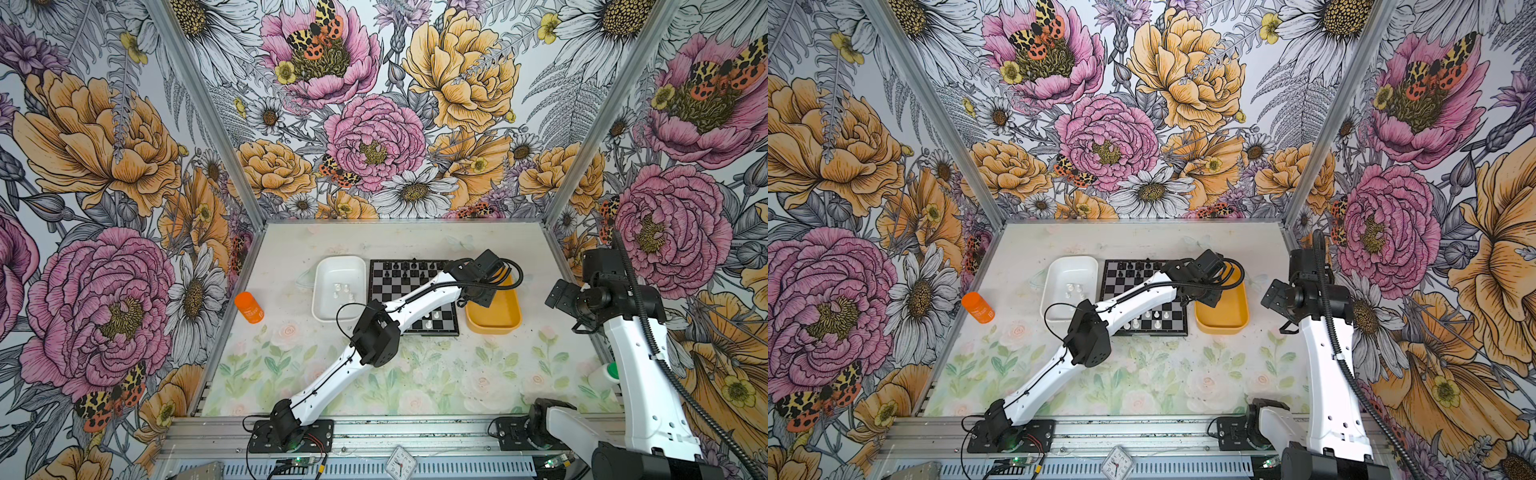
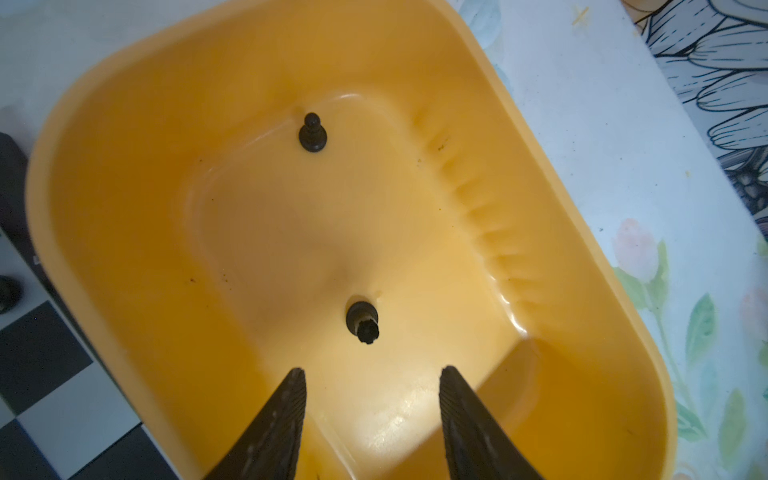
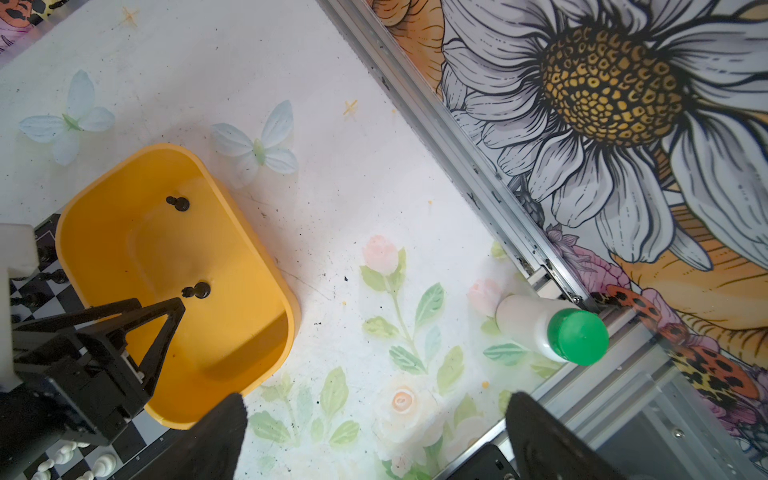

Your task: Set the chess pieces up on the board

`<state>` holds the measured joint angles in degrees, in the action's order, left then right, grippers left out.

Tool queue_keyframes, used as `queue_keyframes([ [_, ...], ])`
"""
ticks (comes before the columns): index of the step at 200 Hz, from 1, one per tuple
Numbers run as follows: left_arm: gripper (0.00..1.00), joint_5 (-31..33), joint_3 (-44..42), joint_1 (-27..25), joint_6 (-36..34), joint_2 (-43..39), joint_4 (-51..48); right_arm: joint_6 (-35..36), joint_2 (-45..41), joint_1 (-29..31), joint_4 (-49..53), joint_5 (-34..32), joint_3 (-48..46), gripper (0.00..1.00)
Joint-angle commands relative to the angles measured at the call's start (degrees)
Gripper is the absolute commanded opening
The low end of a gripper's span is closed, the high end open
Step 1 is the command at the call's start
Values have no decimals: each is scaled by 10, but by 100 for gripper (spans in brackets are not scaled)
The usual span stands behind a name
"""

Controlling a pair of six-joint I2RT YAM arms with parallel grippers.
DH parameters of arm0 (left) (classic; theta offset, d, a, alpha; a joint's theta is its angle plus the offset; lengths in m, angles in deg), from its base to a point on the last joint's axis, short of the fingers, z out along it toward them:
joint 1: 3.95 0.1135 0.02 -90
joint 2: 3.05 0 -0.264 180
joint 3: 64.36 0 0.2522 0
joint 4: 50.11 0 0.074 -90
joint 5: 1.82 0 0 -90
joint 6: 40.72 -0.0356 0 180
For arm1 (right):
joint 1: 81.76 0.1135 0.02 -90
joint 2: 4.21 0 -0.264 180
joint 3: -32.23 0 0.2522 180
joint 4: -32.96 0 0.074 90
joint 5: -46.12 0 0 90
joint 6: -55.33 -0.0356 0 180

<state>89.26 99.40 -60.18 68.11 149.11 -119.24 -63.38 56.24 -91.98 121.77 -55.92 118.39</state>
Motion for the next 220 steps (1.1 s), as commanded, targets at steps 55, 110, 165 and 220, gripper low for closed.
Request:
queue_keyframes([
  [55,52,11,13,5,-15,23,26,0,0,-6,2,-10,5,100],
  [110,51,6,14,8,-14,25,31,2,-2,-8,3,-11,4,100],
  [165,51,4,11,9,-12,20,29,3,3,-8,2,-10,8,100],
  [220,51,9,-3,9,-13,11,29,6,4,-8,0,-9,7,100],
])
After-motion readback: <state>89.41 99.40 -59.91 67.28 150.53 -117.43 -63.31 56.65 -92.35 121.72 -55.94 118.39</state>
